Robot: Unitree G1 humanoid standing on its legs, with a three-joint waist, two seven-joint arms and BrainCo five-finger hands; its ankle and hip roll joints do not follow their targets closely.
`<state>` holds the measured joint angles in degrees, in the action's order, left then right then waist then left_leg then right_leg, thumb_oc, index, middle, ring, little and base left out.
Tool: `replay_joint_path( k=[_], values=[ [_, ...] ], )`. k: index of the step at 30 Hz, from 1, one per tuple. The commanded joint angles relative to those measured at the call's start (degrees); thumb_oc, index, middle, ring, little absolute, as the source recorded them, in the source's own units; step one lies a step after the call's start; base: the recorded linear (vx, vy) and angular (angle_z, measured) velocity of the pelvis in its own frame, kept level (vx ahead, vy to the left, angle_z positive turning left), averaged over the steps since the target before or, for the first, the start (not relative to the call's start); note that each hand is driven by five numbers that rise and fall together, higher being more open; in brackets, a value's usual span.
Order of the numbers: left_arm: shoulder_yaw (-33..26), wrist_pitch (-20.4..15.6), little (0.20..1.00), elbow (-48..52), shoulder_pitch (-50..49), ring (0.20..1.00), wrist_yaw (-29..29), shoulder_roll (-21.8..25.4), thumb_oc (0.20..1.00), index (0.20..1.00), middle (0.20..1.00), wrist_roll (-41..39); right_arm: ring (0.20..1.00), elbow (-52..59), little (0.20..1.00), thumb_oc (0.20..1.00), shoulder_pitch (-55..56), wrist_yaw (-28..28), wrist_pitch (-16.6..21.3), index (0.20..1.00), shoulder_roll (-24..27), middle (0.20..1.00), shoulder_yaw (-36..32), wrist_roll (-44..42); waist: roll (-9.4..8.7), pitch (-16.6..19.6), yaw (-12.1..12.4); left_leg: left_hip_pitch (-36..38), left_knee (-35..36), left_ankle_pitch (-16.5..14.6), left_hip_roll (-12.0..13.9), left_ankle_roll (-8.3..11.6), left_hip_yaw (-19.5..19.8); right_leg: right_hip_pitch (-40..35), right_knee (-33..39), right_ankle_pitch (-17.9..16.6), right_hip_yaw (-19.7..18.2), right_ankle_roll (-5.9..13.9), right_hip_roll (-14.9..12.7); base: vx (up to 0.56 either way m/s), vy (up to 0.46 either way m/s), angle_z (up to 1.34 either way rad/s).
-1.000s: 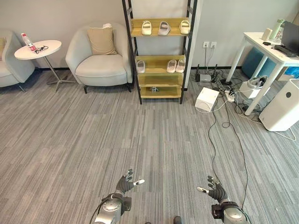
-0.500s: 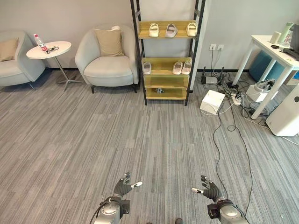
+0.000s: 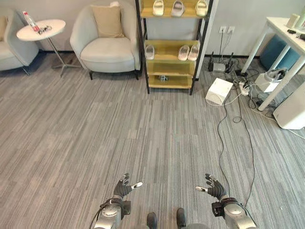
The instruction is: Arrange the slippers neatly on the shoe rack.
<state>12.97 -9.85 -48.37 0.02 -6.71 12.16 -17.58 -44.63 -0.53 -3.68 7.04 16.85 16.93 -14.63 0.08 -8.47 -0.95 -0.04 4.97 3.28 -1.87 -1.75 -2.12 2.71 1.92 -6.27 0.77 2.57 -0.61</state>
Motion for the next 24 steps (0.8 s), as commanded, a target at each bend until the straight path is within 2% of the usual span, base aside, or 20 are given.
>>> replay_joint_path(
  k=[1,2,3,6,7,9,11,12,13,14,15,17,18,20,21,22,23,24],
  values=[
    [-1.22,-2.38,1.000,-2.45,4.63,1.000,0.59,1.85,1.000,1.000,1.000,-0.80,1.000,1.69,1.000,1.000,-3.06,-0.16,1.49,1.000,0.78,1.000,-1.05,0.19,-1.23,-1.17,1.07,2.54,-1.86,-5.63,-0.47,0.57,1.58,4.14,-14.36,4.08,-1.39,7.98,-7.09,0.01,0.160,-0.32],
    [-1.33,-2.44,1.000,-2.64,4.92,1.000,0.64,1.90,1.000,1.000,1.000,-0.79,1.000,1.85,1.000,1.000,-3.32,-0.20,1.61,1.000,0.77,1.000,-1.16,0.28,-1.14,-1.92,0.92,2.92,-1.90,-5.68,-0.60,0.29,1.41,6.17,-18.05,2.07,-2.02,8.23,-7.21,0.10,0.105,-0.38],
    [-1.21,-2.46,1.000,-2.74,5.64,1.000,0.42,1.98,1.000,1.000,1.000,-0.65,1.000,1.87,1.000,1.000,-3.35,-0.54,1.66,1.000,0.67,1.000,-1.64,0.11,-0.79,-2.57,0.42,4.00,-1.65,-5.97,-0.08,0.50,2.13,8.53,-20.22,1.33,-1.54,7.53,-6.91,0.20,0.072,-0.32],
    [-0.91,-2.53,1.000,-2.36,6.86,1.000,0.23,2.01,1.000,1.000,1.000,-1.13,1.000,1.56,1.000,1.000,-3.51,-1.24,1.77,1.000,0.77,1.000,-2.60,-0.72,-1.01,-3.03,-0.79,6.58,-0.89,-6.87,0.19,1.52,2.59,9.31,-12.53,1.62,1.55,6.90,-6.17,0.25,-0.042,0.09],
    [-0.66,-2.51,1.000,-2.49,7.49,1.000,0.21,1.84,1.000,1.000,1.000,-1.29,1.000,1.08,1.000,1.000,-3.58,-1.61,1.84,1.000,0.77,1.000,-2.83,-0.91,-1.57,-2.76,-1.46,7.67,-0.54,-7.25,-0.17,1.81,3.02,10.67,-8.64,0.55,1.84,7.10,-5.47,0.29,-0.105,0.33],
    [-0.45,-2.31,1.000,-2.76,8.25,1.000,0.33,1.51,1.000,1.000,1.000,-1.36,1.000,1.14,1.000,1.000,-3.11,-1.75,1.73,1.000,0.76,1.000,-2.87,-0.95,-1.56,-2.60,-2.88,10.30,-0.05,-8.52,0.56,2.62,3.80,10.62,-3.82,-1.18,1.91,7.51,-3.98,0.39,-0.169,0.31],
    [-0.01,-2.16,1.000,-2.41,8.07,1.000,0.83,0.70,1.000,1.000,1.000,-1.20,1.000,2.14,1.000,1.000,-1.11,-1.30,1.56,1.000,1.60,1.000,-3.20,-0.47,-1.27,-0.63,-3.60,12.08,-1.34,-9.08,2.09,4.24,4.65,8.27,-1.71,-1.33,2.95,6.30,-3.30,0.42,-0.244,0.65],
    [0.00,-2.15,1.000,-2.40,8.04,1.000,0.83,0.69,1.000,1.000,1.000,-1.20,1.000,2.15,1.000,1.000,-1.09,-1.30,1.56,1.000,1.61,1.000,-3.20,-0.47,-1.24,-0.62,-3.60,12.10,-1.34,-9.11,2.13,4.25,4.64,8.23,-1.67,-1.33,2.96,6.29,-3.27,0.33,-0.281,0.66],
    [-0.52,-1.97,1.000,-2.41,7.49,1.000,1.20,0.39,1.000,1.000,1.000,-2.12,1.000,3.16,1.000,1.000,0.11,-0.71,1.70,1.000,2.71,1.000,-3.64,-0.80,-0.38,0.15,-3.89,9.92,-9.07,-4.89,3.87,7.29,4.82,5.89,-1.87,0.53,3.39,4.53,-2.10,0.20,-0.190,0.36],
    [-0.53,-1.96,1.000,-2.41,7.49,1.000,1.21,0.38,1.000,1.000,1.000,-2.12,1.000,3.16,1.000,1.000,0.12,-0.71,1.70,1.000,2.73,1.000,-3.64,-0.80,-0.36,0.17,-3.95,9.83,-9.20,-4.97,3.89,7.31,4.88,5.89,-1.87,0.54,3.45,4.52,-2.09,0.35,-0.335,0.24],
    [-1.04,-1.93,1.000,-2.05,7.00,1.000,1.51,0.42,1.000,1.000,1.000,-2.26,1.000,4.13,1.000,1.000,0.91,0.16,1.78,1.000,3.20,1.000,-3.54,-1.21,-0.63,-0.37,-3.30,6.94,-18.11,0.16,3.20,9.20,6.50,3.60,-2.20,1.76,3.30,3.12,-1.62,0.19,-0.192,0.10],
    [-1.27,-1.92,1.000,-1.88,6.62,1.000,1.35,0.49,1.000,1.000,1.000,-2.66,1.000,4.78,1.000,1.000,1.40,0.53,1.74,1.000,3.99,1.000,-3.36,-1.26,-1.67,-1.63,-2.61,2.85,-26.51,2.35,1.17,9.81,7.73,1.80,-2.24,2.79,2.68,2.04,-2.16,0.21,-0.191,0.02],
    [-1.36,-1.84,1.000,-1.91,6.52,1.000,1.27,0.45,1.000,1.000,1.000,-2.87,1.000,5.30,1.000,1.000,1.72,0.58,1.59,1.000,4.18,1.000,-3.40,-1.12,-2.05,-2.13,-2.37,0.77,-27.66,2.60,1.10,9.60,7.07,1.01,-2.33,3.49,2.64,1.74,-2.68,0.20,-0.124,-0.28],
    [-1.31,-1.86,1.000,-2.36,6.38,1.000,1.44,0.15,1.000,1.000,1.000,-3.24,1.000,4.97,1.000,1.000,1.65,0.39,1.34,1.000,4.44,1.000,-3.70,-1.16,-2.53,-2.75,-1.63,-3.77,-24.98,0.65,1.38,8.02,4.37,-0.88,-2.14,4.76,2.21,1.69,-3.48,0.30,-0.059,-0.16],
    [-1.13,-1.84,1.000,-2.89,6.15,1.000,1.31,-0.08,1.000,1.000,1.000,-2.90,1.000,4.92,1.000,1.000,1.83,0.08,1.38,1.000,4.55,1.000,-4.02,-1.40,-2.17,-2.63,-0.78,-6.77,-16.82,-0.98,2.39,6.83,1.96,-2.69,-1.78,6.49,2.15,2.05,-3.41,0.39,0.005,0.16],
    [-0.78,-1.81,1.000,-3.22,5.98,1.000,1.31,-0.28,1.000,1.000,1.000,-2.75,1.000,4.82,1.000,1.000,1.88,0.03,1.43,1.000,4.57,1.000,-3.95,-1.33,-2.05,-2.57,-0.38,-6.58,-13.78,-1.55,2.58,6.47,1.67,-3.50,-1.78,7.13,2.01,2.17,-3.35,0.44,0.045,0.05],
    [-0.59,-1.83,1.000,-3.94,5.98,1.000,0.99,-0.65,1.000,1.000,1.000,-2.25,1.000,4.42,1.000,1.000,1.81,-0.52,1.64,1.000,4.48,1.000,-3.86,-1.09,-0.91,-2.30,-0.12,-8.71,-6.98,3.08,4.20,6.77,0.70,-4.80,-1.30,8.32,2.30,2.26,-2.58,0.36,0.059,-0.25],
    [-0.35,-1.72,1.000,-3.94,5.96,1.000,0.84,-0.75,1.000,1.000,1.000,-2.10,1.000,4.28,1.000,1.000,1.85,-0.66,1.81,1.000,4.39,1.000,-3.84,-1.10,-0.60,-2.16,0.47,-10.41,-2.39,4.93,4.66,7.21,-0.46,-6.10,-1.13,9.18,2.26,2.35,-2.45,0.48,0.084,-0.18]
  ],
)
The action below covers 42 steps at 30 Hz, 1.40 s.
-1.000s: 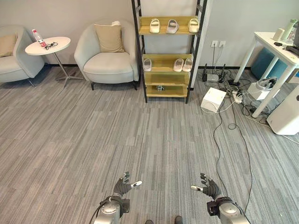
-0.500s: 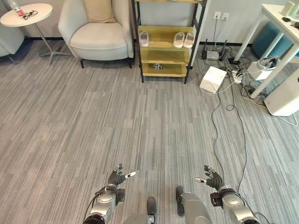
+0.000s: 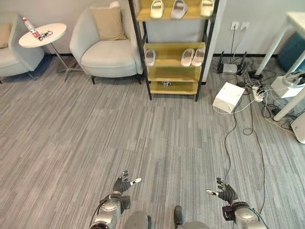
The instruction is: Arrange the slippers neatly on the shoe rack.
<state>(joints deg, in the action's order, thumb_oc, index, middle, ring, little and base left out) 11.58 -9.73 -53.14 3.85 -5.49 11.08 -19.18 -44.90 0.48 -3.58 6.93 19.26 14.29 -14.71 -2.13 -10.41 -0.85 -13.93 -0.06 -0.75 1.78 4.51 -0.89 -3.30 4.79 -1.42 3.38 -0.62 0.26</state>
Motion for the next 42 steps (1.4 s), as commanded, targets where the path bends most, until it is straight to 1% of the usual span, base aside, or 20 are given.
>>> replay_joint_path(
  k=[1,4,5,8,9,10,11,14,15,17,20,23,24,27,28,31,35,36,38,42],
  values=[
    [1.10,-1.74,1.000,0.16,2.35,1.000,-0.49,0.29,1.000,1.000,1.000,-0.10,1.000,3.82,1.000,1.000,0.71,-0.84,1.79,1.000,1.80,1.000,-0.99,-0.64,1.97,0.15,0.90,2.18,5.06,10.46,1.33,1.60,-2.50,-2.05,-3.73,5.23,-0.75,5.62,-2.84,0.49,0.099,-0.14],
    [0.66,-1.73,1.000,0.54,1.14,1.000,-0.36,0.33,1.000,1.000,1.000,-0.10,1.000,4.01,1.000,1.000,0.79,-0.09,1.01,1.000,1.27,1.000,-0.57,0.31,1.91,2.25,1.48,3.65,5.06,11.41,1.54,1.29,-4.47,-6.00,-2.83,6.89,-1.80,6.83,-4.50,0.55,0.231,-0.18],
    [0.54,-1.65,1.000,0.74,0.40,1.000,-0.21,0.43,1.000,1.000,1.000,-0.10,1.000,3.36,1.000,1.000,0.94,0.16,0.64,1.000,0.81,1.000,-0.67,0.61,0.99,3.30,1.83,4.88,4.34,9.87,0.54,0.24,-5.55,-6.57,-3.41,6.94,-2.28,8.26,-6.95,0.61,0.348,-0.71],
    [0.12,-1.65,1.000,0.90,0.09,1.000,-0.24,1.00,1.000,1.000,1.000,0.21,1.000,3.79,1.000,1.000,1.28,0.55,0.51,1.000,0.14,1.000,-0.70,0.48,-0.34,3.78,2.14,5.69,3.46,8.19,-0.36,-1.00,-6.74,-5.68,-5.12,5.83,-3.51,9.45,-8.78,0.29,0.197,-0.40],
    [-0.14,-1.63,1.000,1.57,0.41,1.000,-0.47,1.64,1.000,1.000,1.000,0.20,1.000,3.95,1.000,1.000,1.00,0.64,0.43,1.000,-0.35,1.000,-0.77,0.05,-1.37,3.46,2.61,5.76,2.35,6.24,-1.49,-2.56,-7.49,-3.16,-9.64,2.86,-3.98,10.81,-11.01,0.12,0.122,-0.21],
    [-0.14,-1.63,1.000,1.57,0.42,1.000,-0.47,1.65,1.000,1.000,1.000,0.20,1.000,3.95,1.000,1.000,1.00,0.64,0.42,1.000,-0.37,1.000,-0.77,0.05,-1.41,3.50,2.68,5.71,2.30,6.20,-1.50,-2.58,-7.58,-3.04,-9.74,2.91,-4.08,10.83,-11.05,0.22,0.235,-0.39],
    [-0.28,-1.73,1.000,1.96,0.92,1.000,-0.68,2.18,1.000,1.000,1.000,0.21,1.000,4.33,1.000,1.000,0.66,0.69,0.49,1.000,-0.73,1.000,-0.56,-0.13,-1.64,2.51,2.77,6.64,2.15,5.11,-2.41,-3.91,-7.96,0.42,-16.82,-1.17,-4.60,11.08,-12.17,0.10,0.115,-0.40],
    [-0.29,-1.59,1.000,1.95,1.59,1.000,-0.77,2.78,1.000,1.000,1.000,0.28,1.000,4.08,1.000,1.000,0.12,0.66,0.53,1.000,-1.17,1.000,-0.19,-0.29,-1.33,1.44,2.85,8.75,2.83,3.97,-2.44,-4.42,-8.28,4.07,-21.29,-3.56,-3.90,10.56,-12.28,0.15,0.103,0.02],
    [-0.42,-1.61,1.000,2.14,1.97,1.000,-0.77,3.40,1.000,1.000,1.000,0.03,1.000,4.78,1.000,1.000,0.04,0.80,0.43,1.000,-1.37,1.000,-0.15,-0.51,-0.67,0.57,2.35,11.17,4.03,3.32,-1.95,-4.20,-8.36,7.56,-20.55,-3.34,-1.88,9.94,-11.37,0.24,0.053,0.18],
    [-0.35,-1.60,1.000,1.84,2.49,1.000,-0.53,3.74,1.000,1.000,1.000,-0.04,1.000,4.88,1.000,1.000,0.07,0.63,0.68,1.000,-1.22,1.000,-0.85,-1.06,-0.07,-0.51,0.78,14.16,4.75,2.19,-1.44,-3.39,-8.02,10.85,-14.61,-1.10,1.19,9.69,-9.02,0.32,-0.047,0.03],
    [-0.10,-1.40,1.000,1.97,3.42,1.000,-0.46,3.62,1.000,1.000,1.000,1.18,1.000,6.22,1.000,1.000,0.79,0.44,0.88,1.000,-1.26,1.000,-1.17,-0.96,-0.26,-0.73,-1.87,18.70,5.06,-0.12,-1.14,-2.00,-7.50,14.02,-4.57,-4.73,4.34,10.56,-6.88,0.33,-0.138,0.17],
    [0.49,-1.49,1.000,2.16,3.78,1.000,-0.35,3.22,1.000,1.000,1.000,1.37,1.000,7.02,1.000,1.000,1.50,0.44,0.80,1.000,-1.31,1.000,-1.13,-0.69,-0.04,-0.46,-2.76,20.23,5.06,-0.87,-0.63,-1.41,-7.01,13.87,-4.72,-5.33,5.25,10.76,-6.99,0.25,-0.181,0.46],
    [0.99,-1.56,1.000,1.94,3.59,1.000,-0.17,2.75,1.000,1.000,1.000,1.70,1.000,7.03,1.000,1.000,2.13,0.74,0.93,1.000,-1.18,1.000,-1.08,-1.13,-0.05,0.32,-2.93,21.24,4.29,-1.49,0.21,-0.75,-6.95,12.12,-4.55,-4.81,5.19,9.92,-6.73,0.20,-0.190,0.30],
    [1.37,-1.42,1.000,1.56,3.51,1.000,0.11,2.27,1.000,1.000,1.000,1.70,1.000,6.85,1.000,1.000,2.41,1.16,1.00,1.000,-0.55,1.000,-0.86,-1.37,0.53,1.05,-3.18,21.52,1.66,-0.89,2.08,0.48,-6.47,10.63,-5.02,-3.52,4.89,8.77,-5.55,0.25,-0.303,0.25],
    [1.48,-1.33,1.000,1.52,3.42,1.000,0.59,1.84,1.000,1.000,1.000,1.09,1.000,7.57,1.000,1.000,2.69,1.76,1.14,1.000,0.71,1.000,-0.24,-1.79,0.86,0.93,-3.19,19.46,-5.93,2.21,3.76,1.92,-4.65,8.33,-5.43,-1.58,4.78,6.68,-3.86,0.21,-0.317,0.16],
    [1.84,-1.40,1.000,2.08,3.42,1.000,0.41,1.54,1.000,1.000,1.000,0.35,1.000,7.45,1.000,1.000,2.43,2.05,1.02,1.000,1.99,1.000,-0.32,-2.10,-0.14,-0.20,-1.98,13.92,-14.83,4.57,0.48,2.06,0.89,5.04,-4.41,-0.18,3.16,5.16,-3.60,0.23,-0.262,-0.33],
    [1.77,-1.43,1.000,1.40,2.54,1.000,0.56,1.36,1.000,1.000,1.000,0.43,1.000,7.29,1.000,1.000,2.67,2.30,0.93,1.000,2.29,1.000,-0.51,-2.16,-0.55,-0.21,-0.43,9.92,-8.84,1.53,-1.50,0.41,1.03,2.50,-3.16,0.88,1.67,5.71,-3.84,0.25,-0.043,-0.45],
    [2.08,-1.38,1.000,0.58,1.97,1.000,0.49,1.29,1.000,1.000,1.000,1.87,1.000,6.78,1.000,1.000,2.92,2.10,1.03,1.000,2.47,1.000,-0.28,-1.21,0.72,0.23,1.13,5.49,0.46,7.38,-1.71,0.24,-0.31,-0.37,-2.14,2.17,1.23,5.71,-2.48,0.36,0.024,-0.38],
    [1.61,-1.25,1.000,0.00,1.61,1.000,0.60,1.47,1.000,1.000,1.000,2.58,1.000,6.41,1.000,1.000,2.57,2.16,0.85,1.000,2.30,1.000,0.12,-0.41,1.63,0.50,2.29,3.44,4.12,11.16,-2.08,1.19,-1.98,-3.08,-1.69,3.82,-0.10,5.46,-1.11,0.46,0.059,-0.08],
    [0.63,-1.29,1.000,0.22,-0.36,1.000,0.62,0.99,1.000,1.000,1.000,1.48,1.000,6.60,1.000,1.000,2.12,2.84,0.40,1.000,1.29,1.000,0.58,0.18,0.99,2.37,2.63,6.74,3.02,7.74,-2.98,-1.22,-2.38,-5.79,-4.28,7.06,-1.04,7.10,-4.39,0.40,0.176,-0.66]
  ],
)
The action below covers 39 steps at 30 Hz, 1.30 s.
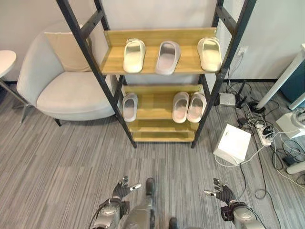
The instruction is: Arrange the slippers neatly on the shoe rack.
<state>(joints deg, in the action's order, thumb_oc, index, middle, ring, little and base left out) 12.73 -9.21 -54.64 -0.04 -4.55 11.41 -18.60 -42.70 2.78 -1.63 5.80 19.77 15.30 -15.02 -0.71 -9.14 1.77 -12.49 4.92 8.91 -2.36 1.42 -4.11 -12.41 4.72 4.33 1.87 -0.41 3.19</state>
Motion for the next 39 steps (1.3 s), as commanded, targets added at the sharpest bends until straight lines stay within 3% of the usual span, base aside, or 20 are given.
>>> replay_joint_path(
  k=[1,3,5,8,9,10,11,17,22,24,28,30,37,38,39],
  values=[
    [-0.64,-1.73,1.000,1.80,3.38,1.000,-0.27,0.96,1.000,1.000,1.000,0.94,1.000,4.97,1.000,1.000,-0.09,0.95,1.48,1.000,0.44,1.000,-0.42,0.58,-0.94,1.21,0.30,5.68,-2.54,-3.06,0.96,1.07,0.39,4.08,-6.29,1.36,0.02,7.33,-8.24,0.26,0.139,-0.12],
    [-0.92,-1.73,1.000,1.50,3.41,1.000,-0.37,1.19,1.000,1.000,1.000,0.84,1.000,5.06,1.000,1.000,-0.32,1.07,1.53,1.000,-0.03,1.000,-0.29,0.59,-1.38,1.03,0.55,6.79,-2.90,-4.43,0.69,-0.17,-0.55,7.02,-12.05,-0.41,-0.67,8.76,-9.35,0.16,0.112,-0.13],
    [-1.06,-1.70,1.000,2.35,3.68,1.000,-0.54,1.58,1.000,1.000,1.000,0.27,1.000,5.69,1.000,1.000,-0.67,1.14,1.57,1.000,-0.18,1.000,-0.39,0.79,-1.57,-0.03,0.68,8.31,-2.91,-5.51,0.18,-1.45,-1.00,11.41,-19.95,-4.86,-1.20,10.14,-10.76,0.15,0.109,-0.18],
    [-0.99,-1.88,1.000,3.39,4.54,1.000,-0.97,2.38,1.000,1.000,1.000,0.23,1.000,5.53,1.000,1.000,-0.84,0.79,1.60,1.000,-0.47,1.000,-0.35,0.58,-0.92,-1.41,0.18,10.71,-2.07,-6.77,0.49,-1.70,-0.74,16.74,-24.38,-6.62,0.10,9.46,-11.66,0.17,0.057,0.20],
    [-1.09,-2.19,1.000,3.45,5.03,1.000,-1.13,2.92,1.000,1.000,1.000,-0.21,1.000,5.83,1.000,1.000,-0.85,0.94,1.61,1.000,-0.42,1.000,-0.72,0.15,-0.60,-2.12,-0.57,12.11,-1.59,-7.29,1.05,-1.15,-0.31,19.51,-20.23,-5.95,1.67,8.76,-10.93,0.49,-0.175,0.15],
    [-0.96,-2.25,1.000,2.67,6.64,1.000,-1.36,3.16,1.000,1.000,1.000,-0.26,1.000,5.79,1.000,1.000,-0.20,0.65,1.82,1.000,-0.30,1.000,-1.12,-0.54,-1.21,-3.06,-2.97,15.44,-1.25,-9.10,0.99,-0.05,2.29,22.03,-9.76,-7.73,0.18,9.29,-8.34,0.61,-0.341,-0.03],
    [-0.53,-2.22,1.000,3.36,6.26,1.000,-0.98,2.97,1.000,1.000,1.000,0.22,1.000,6.38,1.000,1.000,1.25,0.84,1.69,1.000,-0.19,1.000,-1.53,-0.54,-1.64,-2.13,-3.42,16.40,-1.96,-10.25,1.46,0.45,2.88,19.23,-6.83,-7.81,1.00,8.85,-8.16,0.52,-0.355,0.37],
    [0.30,-1.89,1.000,3.84,5.75,1.000,-0.22,2.49,1.000,1.000,1.000,0.33,1.000,6.32,1.000,1.000,1.27,1.25,1.95,1.000,0.89,1.000,-1.35,-1.15,-1.20,-1.51,-3.08,14.91,-5.22,-10.28,3.08,2.19,4.76,15.74,-5.31,-5.92,2.14,6.73,-6.61,0.10,-0.157,0.68],
    [1.25,-2.03,1.000,5.49,6.21,1.000,-0.39,2.71,1.000,1.000,1.000,0.18,1.000,6.39,1.000,1.000,0.76,1.15,2.22,1.000,1.99,1.000,-1.59,-2.03,-1.50,-2.61,-2.94,10.87,-11.69,-9.12,2.77,3.62,6.66,14.86,-5.51,-4.78,3.17,5.68,-6.53,0.00,-0.060,0.23],
    [1.91,-1.96,1.000,5.07,6.85,1.000,-0.47,2.45,1.000,1.000,1.000,-0.01,1.000,6.53,1.000,1.000,0.44,0.61,2.15,1.000,2.97,1.000,-2.31,-1.88,-1.78,-2.91,-2.91,8.90,-7.46,-7.43,6.29,3.77,4.89,14.37,-4.98,-4.73,3.92,6.40,-7.82,0.00,0.087,0.19],
    [2.34,-1.87,1.000,4.10,7.05,1.000,-0.52,2.28,1.000,1.000,1.000,0.58,1.000,6.77,1.000,1.000,0.27,0.56,1.98,1.000,3.28,1.000,-2.52,-1.83,-1.06,-2.10,-3.18,9.65,-4.37,-6.76,7.49,4.28,5.77,15.19,-5.15,-4.56,3.19,7.25,-8.39,0.03,0.102,0.10],
    [2.45,-1.90,1.000,3.28,6.90,1.000,-0.29,1.90,1.000,1.000,1.000,0.75,1.000,6.75,1.000,1.000,0.68,0.66,1.84,1.000,2.71,1.000,-2.97,-1.64,-0.18,-1.05,-3.78,11.65,-0.93,-6.73,6.60,3.91,3.46,15.31,-4.47,-5.28,2.44,7.84,-9.18,0.05,0.287,-0.38],
    [2.04,-2.16,1.000,3.24,7.75,1.000,-0.45,2.93,1.000,1.000,1.000,1.22,1.000,7.73,1.000,1.000,0.00,0.82,1.59,1.000,0.80,1.000,-1.58,-0.07,-1.83,-1.50,-3.63,13.50,0.08,-8.80,4.00,1.58,-0.59,17.10,-3.24,-9.43,-1.23,10.28,-10.90,-0.05,0.167,-0.35],
    [1.59,-2.28,1.000,3.61,9.27,1.000,-1.25,3.82,1.000,1.000,1.000,0.93,1.000,10.88,1.000,1.000,-1.38,0.52,1.82,1.000,0.73,1.000,0.11,1.90,-2.56,-2.49,-3.32,12.35,0.08,-8.31,3.91,1.44,-2.47,19.54,-2.55,-11.62,-1.72,11.63,-11.11,-0.21,0.071,-0.35],
    [1.52,-2.23,1.000,3.79,10.02,1.000,-1.41,4.28,1.000,1.000,1.000,1.02,1.000,13.09,1.000,1.000,-1.79,0.74,1.81,1.000,1.18,1.000,1.04,3.50,-2.39,-2.93,-3.18,11.59,0.08,-7.64,4.29,1.28,-2.66,20.06,-4.31,-10.52,-1.85,11.68,-10.93,-0.26,0.071,-0.46]
  ],
)
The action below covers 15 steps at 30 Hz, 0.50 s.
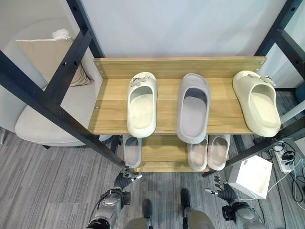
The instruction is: Arrange the slippers neatly on the shoe rack.
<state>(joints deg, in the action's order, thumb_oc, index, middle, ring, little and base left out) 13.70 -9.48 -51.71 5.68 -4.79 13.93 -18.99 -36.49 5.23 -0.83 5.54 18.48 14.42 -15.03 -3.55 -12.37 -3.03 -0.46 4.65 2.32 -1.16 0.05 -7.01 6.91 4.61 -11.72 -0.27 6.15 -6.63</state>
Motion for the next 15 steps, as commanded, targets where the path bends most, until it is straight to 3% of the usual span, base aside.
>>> replay_joint_path(
  k=[1,3,5,9,10,15],
  values=[
    [0.10,-1.95,1.000,1.39,4.27,1.000,-1.13,2.26,1.000,1.000,1.000,1.51,1.000,9.59,1.000,1.000,-3.99,0.12,2.01,1.000,3.19,1.000,2.37,5.48,0.59,0.36,1.81,-1.25,0.29,-0.63,3.43,2.56,-0.08,0.00,-5.74,6.77,-0.09,4.99,-1.15,-0.15,0.013,-0.55],
    [-1.12,-1.92,1.000,2.10,3.68,1.000,-1.14,3.19,1.000,1.000,1.000,2.10,1.000,19.68,1.000,1.000,-2.13,0.33,2.35,1.000,6.20,1.000,2.67,13.78,0.09,1.02,2.32,-1.46,0.22,-1.00,3.50,2.80,-0.92,-3.15,-4.52,7.89,0.45,4.95,-1.66,-0.09,0.013,-0.38],
    [-4.02,-2.11,1.000,0.14,3.07,1.000,-1.64,3.34,1.000,1.000,1.000,2.40,1.000,35.72,1.000,1.000,6.14,1.71,4.98,1.000,10.80,1.000,-1.73,21.13,-0.89,2.26,0.88,-1.02,0.35,-0.74,3.85,3.14,-2.26,-3.78,-2.33,7.84,0.72,5.14,-1.18,0.00,-0.021,-0.29],
    [-5.45,-2.37,1.000,-2.13,2.36,1.000,-2.21,2.05,1.000,1.000,1.000,3.99,1.000,50.44,1.000,1.000,17.36,3.37,7.93,1.000,15.58,1.000,-8.61,26.25,-1.15,2.89,-1.53,0.86,0.35,-0.97,4.54,3.43,-3.00,-4.85,-1.53,8.26,0.54,4.83,-0.60,0.01,-0.051,-0.20],
    [-5.44,-2.68,1.000,-1.67,1.57,1.000,-2.26,1.67,1.000,1.000,1.000,5.59,1.000,57.26,1.000,1.000,22.33,3.30,9.71,1.000,17.68,1.000,-12.89,29.44,-0.74,3.35,-3.00,1.77,0.35,-1.25,4.68,3.52,-2.82,-5.53,-1.52,8.80,0.49,4.64,-0.35,0.02,-0.038,-0.16],
    [-3.85,-3.72,1.000,0.78,-0.30,1.000,-2.82,0.68,1.000,1.000,1.000,5.72,1.000,62.41,1.000,1.000,21.86,-3.12,11.44,1.000,20.94,1.000,-17.33,35.84,0.41,4.42,-4.29,3.20,0.35,-1.91,4.70,3.44,-3.16,-6.17,-1.76,9.14,0.31,4.75,-0.25,0.02,-0.020,-0.12]
  ],
)
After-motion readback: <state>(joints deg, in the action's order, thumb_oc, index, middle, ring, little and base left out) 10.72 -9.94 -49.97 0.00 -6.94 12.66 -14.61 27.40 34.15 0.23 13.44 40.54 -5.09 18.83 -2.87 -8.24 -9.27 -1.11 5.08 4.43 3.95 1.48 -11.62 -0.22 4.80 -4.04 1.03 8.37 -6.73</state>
